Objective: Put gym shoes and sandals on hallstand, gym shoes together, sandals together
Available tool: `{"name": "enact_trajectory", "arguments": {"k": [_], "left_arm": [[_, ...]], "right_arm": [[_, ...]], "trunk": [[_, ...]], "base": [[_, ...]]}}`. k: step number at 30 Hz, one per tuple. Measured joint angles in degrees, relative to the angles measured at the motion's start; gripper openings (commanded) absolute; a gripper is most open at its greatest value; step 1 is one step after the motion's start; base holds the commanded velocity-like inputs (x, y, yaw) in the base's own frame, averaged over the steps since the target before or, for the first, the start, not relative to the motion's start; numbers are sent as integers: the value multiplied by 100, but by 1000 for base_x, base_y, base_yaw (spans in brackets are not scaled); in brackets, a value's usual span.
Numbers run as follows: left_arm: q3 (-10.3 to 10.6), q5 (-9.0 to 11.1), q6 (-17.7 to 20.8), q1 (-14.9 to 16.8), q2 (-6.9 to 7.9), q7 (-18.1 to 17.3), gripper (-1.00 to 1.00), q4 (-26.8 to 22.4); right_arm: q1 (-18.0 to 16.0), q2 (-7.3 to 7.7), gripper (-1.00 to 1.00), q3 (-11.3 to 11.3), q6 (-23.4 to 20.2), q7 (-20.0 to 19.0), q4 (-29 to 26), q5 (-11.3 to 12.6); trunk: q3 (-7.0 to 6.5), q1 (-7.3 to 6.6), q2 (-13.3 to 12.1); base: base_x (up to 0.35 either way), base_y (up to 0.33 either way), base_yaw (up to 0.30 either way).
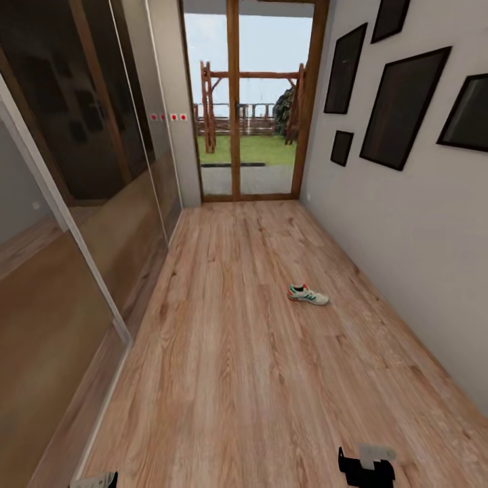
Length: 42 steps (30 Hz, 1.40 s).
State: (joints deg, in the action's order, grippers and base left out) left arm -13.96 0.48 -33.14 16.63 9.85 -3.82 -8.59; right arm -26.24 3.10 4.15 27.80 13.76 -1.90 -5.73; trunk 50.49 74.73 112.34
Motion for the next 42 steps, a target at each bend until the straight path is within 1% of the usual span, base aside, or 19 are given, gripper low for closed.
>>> {"name": "enact_trajectory", "arguments": {"k": [25, 31, 42], "left_arm": [[-1, 0, 5, -1, 0, 0, 100, 0], [0, 0, 1, -2, 0, 0, 100, 1], [-3, 7, 0, -4, 0, 2, 100, 2]], "right_arm": [[0, -13, 100, 0, 1, 28, -6, 16], [1, -11, 100, 0, 1, 29, -7, 16], [2, -13, 100, 0, 0, 28, -4, 17]], "trunk": [[0, 0, 0], [0, 0, 0], [0, 0, 0]], "base": [[338, 0, -6], [338, 0, -164], [338, 22, -247]]}}
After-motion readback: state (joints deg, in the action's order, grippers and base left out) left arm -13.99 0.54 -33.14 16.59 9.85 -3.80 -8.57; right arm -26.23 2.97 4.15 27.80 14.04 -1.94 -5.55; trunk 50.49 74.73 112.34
